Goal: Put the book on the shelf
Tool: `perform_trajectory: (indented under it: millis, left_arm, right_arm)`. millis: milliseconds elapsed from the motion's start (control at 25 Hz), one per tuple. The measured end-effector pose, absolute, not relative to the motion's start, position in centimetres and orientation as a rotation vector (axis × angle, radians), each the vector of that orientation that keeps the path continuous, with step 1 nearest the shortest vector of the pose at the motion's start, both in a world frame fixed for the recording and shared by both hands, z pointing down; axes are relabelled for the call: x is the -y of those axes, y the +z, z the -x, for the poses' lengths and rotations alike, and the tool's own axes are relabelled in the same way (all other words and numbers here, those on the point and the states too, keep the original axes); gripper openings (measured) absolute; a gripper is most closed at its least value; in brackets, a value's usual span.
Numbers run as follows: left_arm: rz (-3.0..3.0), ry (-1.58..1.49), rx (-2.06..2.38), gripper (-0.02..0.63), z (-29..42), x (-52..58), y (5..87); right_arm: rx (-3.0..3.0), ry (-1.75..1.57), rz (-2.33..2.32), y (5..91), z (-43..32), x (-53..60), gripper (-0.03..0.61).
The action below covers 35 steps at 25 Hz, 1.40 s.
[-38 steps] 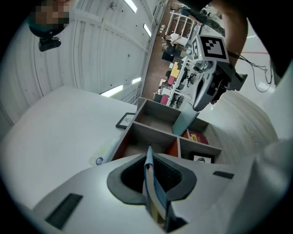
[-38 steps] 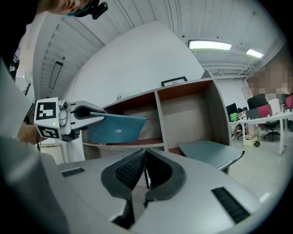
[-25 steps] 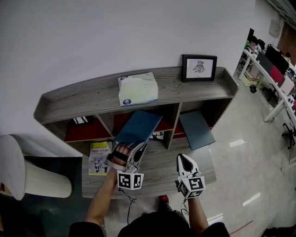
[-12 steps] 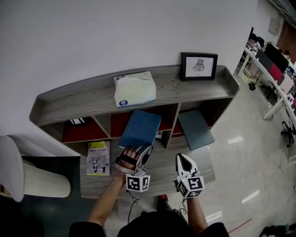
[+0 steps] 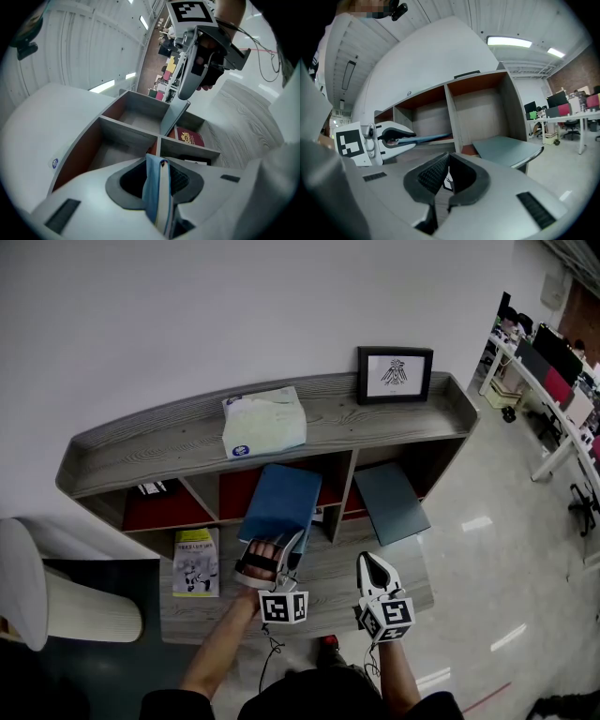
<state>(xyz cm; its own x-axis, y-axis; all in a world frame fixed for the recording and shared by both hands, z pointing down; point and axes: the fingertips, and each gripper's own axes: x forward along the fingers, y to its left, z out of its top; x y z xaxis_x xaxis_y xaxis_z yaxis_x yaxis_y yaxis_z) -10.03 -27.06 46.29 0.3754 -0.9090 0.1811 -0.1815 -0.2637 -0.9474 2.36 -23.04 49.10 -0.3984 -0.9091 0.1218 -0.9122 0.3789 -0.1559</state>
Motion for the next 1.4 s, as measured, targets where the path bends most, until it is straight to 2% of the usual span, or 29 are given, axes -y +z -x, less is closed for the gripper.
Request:
perform_trajectory:
  millis: [1080,1400]
  left_arm:
    - [1.718,-1.037,-1.022,0.094,4.9,30.7,46.6]
    - [1.822,-1.037,-1.028,0.226,4.9,31.0,46.9]
  right_arm:
    - [2.580,0.351,-1.758,50.3,-9.6,24.4,0.029]
    - [2.588,0.379,-1.740,51.0,-11.1,24.7,0.029]
